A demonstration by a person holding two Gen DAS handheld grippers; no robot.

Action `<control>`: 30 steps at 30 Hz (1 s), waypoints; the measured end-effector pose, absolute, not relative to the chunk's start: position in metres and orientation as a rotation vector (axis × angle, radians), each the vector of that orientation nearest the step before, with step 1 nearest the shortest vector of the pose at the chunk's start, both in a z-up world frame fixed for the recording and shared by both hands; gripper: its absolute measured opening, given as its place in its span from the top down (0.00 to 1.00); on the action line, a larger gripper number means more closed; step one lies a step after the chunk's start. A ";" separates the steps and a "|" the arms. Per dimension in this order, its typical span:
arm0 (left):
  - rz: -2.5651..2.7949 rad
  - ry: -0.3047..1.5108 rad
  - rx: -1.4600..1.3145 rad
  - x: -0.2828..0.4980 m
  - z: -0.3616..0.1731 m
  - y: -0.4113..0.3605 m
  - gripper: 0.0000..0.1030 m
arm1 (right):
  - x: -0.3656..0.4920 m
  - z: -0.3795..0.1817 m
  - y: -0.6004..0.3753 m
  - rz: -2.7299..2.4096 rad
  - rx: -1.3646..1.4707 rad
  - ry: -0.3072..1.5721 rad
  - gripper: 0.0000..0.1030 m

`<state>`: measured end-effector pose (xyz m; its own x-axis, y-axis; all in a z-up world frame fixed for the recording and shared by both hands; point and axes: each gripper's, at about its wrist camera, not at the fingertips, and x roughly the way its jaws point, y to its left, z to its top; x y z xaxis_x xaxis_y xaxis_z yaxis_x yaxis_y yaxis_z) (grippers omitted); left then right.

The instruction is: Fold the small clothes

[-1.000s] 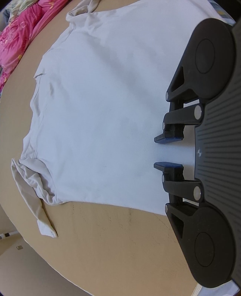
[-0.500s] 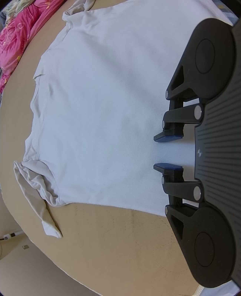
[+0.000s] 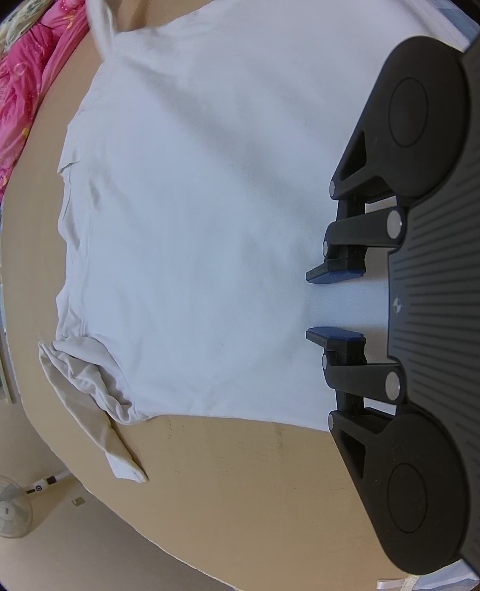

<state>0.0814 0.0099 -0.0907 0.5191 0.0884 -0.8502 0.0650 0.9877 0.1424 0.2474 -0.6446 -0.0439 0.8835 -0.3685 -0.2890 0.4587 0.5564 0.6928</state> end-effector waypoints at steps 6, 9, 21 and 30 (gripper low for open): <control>0.014 1.021 0.173 0.080 -0.091 0.008 0.73 | 0.229 -0.058 -0.680 -0.641 0.936 0.014 1.00; 0.013 1.021 0.174 0.081 -0.091 0.008 0.73 | 0.238 -0.101 -0.696 -0.728 1.024 0.229 1.00; 0.006 1.016 0.192 0.080 -0.093 0.007 0.73 | 0.359 -0.103 -0.666 -0.345 0.574 0.587 0.58; -0.003 1.010 0.208 0.080 -0.094 0.006 0.72 | 0.384 -0.100 -0.617 -0.133 0.006 0.638 0.56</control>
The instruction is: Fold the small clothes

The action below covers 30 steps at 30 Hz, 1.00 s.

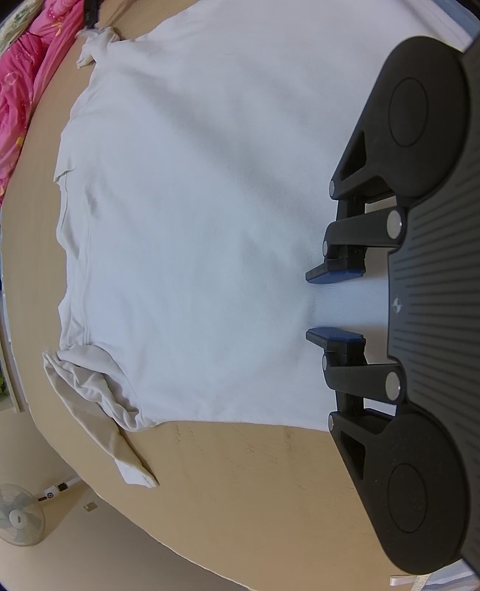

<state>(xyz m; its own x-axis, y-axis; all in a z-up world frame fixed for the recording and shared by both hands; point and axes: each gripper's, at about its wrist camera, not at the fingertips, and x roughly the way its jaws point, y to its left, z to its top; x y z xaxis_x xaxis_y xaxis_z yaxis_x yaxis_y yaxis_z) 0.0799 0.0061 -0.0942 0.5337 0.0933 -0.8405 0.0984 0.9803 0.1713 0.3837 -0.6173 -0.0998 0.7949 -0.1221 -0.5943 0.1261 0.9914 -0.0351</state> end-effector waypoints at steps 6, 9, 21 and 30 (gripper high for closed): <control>-0.003 1.002 0.230 0.080 -0.095 0.002 0.72 | 0.406 -0.103 -0.594 -0.058 -0.200 0.650 0.53; -0.002 1.001 0.231 0.079 -0.096 0.002 0.72 | 0.418 -0.111 -0.596 -0.029 -0.247 0.691 0.53; -0.006 0.995 0.240 0.077 -0.096 -0.001 0.72 | 0.421 -0.094 -0.618 0.016 -0.086 0.642 0.95; -0.007 0.996 0.241 0.078 -0.095 -0.001 0.72 | 0.272 -0.134 -0.703 -0.809 0.877 0.361 0.97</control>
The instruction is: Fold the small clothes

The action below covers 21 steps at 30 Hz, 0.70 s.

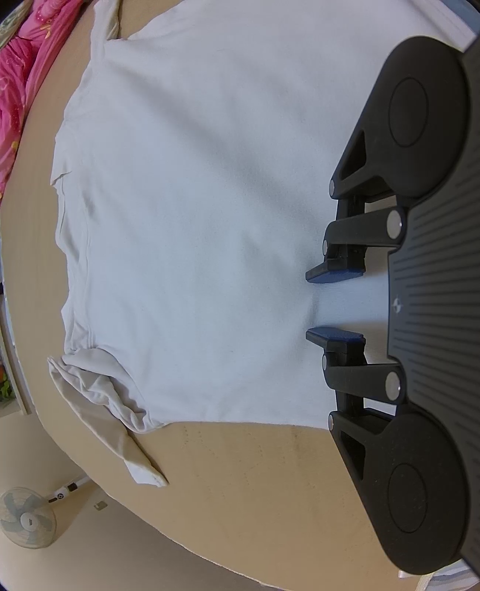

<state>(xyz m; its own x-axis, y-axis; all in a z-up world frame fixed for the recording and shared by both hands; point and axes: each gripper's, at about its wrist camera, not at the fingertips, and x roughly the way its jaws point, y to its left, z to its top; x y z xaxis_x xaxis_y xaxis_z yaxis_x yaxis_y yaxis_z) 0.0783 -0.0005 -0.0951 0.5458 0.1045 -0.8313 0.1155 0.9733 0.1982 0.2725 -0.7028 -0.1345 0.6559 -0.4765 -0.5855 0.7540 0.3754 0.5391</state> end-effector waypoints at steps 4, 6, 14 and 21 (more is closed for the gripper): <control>-0.005 1.000 0.233 0.079 -0.095 0.000 0.72 | 0.241 -0.123 -0.691 -0.871 0.824 0.296 0.98; -0.004 1.003 0.228 0.080 -0.094 0.001 0.72 | 0.224 -0.115 -0.694 -0.935 0.797 0.221 0.98; -0.003 1.032 0.152 0.086 -0.087 0.010 0.71 | 0.204 -0.119 -0.706 -1.056 0.750 0.419 0.85; 0.000 1.013 0.021 0.080 -0.069 0.031 0.68 | 0.160 -0.056 -0.609 -0.739 0.771 0.487 0.80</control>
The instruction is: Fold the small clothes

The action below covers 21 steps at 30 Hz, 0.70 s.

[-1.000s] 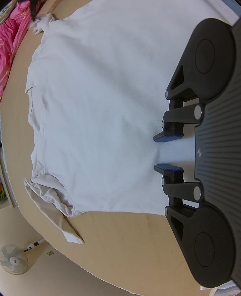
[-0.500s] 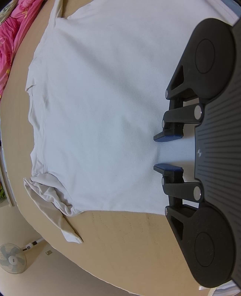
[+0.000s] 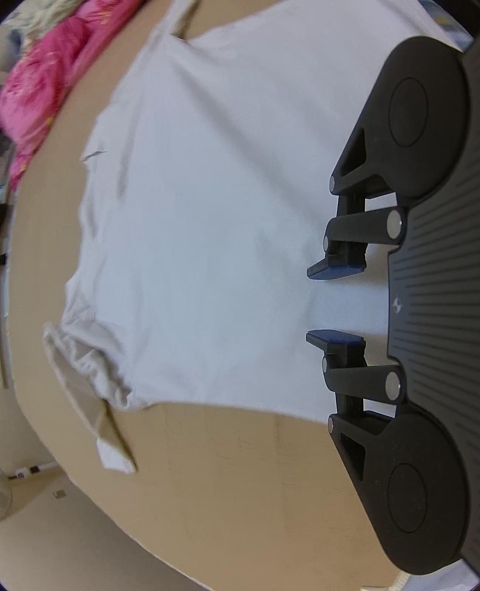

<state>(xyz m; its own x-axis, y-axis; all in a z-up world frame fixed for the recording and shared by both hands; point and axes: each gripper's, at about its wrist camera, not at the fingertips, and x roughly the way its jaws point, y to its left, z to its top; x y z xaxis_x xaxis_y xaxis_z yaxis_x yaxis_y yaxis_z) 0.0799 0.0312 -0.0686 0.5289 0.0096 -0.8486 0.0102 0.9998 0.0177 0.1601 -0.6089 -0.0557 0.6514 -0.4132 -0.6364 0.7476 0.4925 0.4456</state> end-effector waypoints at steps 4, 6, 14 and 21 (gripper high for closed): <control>0.018 0.991 -0.063 0.064 -0.056 0.059 0.68 | 0.122 -0.036 -0.517 -0.390 0.748 0.671 0.74; 0.020 0.992 -0.100 0.052 -0.052 0.075 0.68 | 0.097 -0.040 -0.469 -0.215 0.708 0.766 0.68; -0.003 1.120 -0.186 0.005 -0.071 0.129 0.68 | 0.022 -0.093 -0.368 -0.108 0.424 1.079 0.65; 0.019 1.200 -0.187 0.000 -0.083 0.132 0.88 | 0.003 -0.093 -0.355 -0.123 0.393 1.073 0.67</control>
<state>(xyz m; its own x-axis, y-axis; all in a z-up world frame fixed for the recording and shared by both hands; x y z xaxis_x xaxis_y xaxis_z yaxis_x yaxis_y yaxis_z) -0.0001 0.1321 -0.0826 0.3638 -0.0843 -0.9277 -0.1142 0.9844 -0.1342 0.0034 -0.3547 -0.0929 0.4783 0.0912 -0.8735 0.2857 0.9243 0.2529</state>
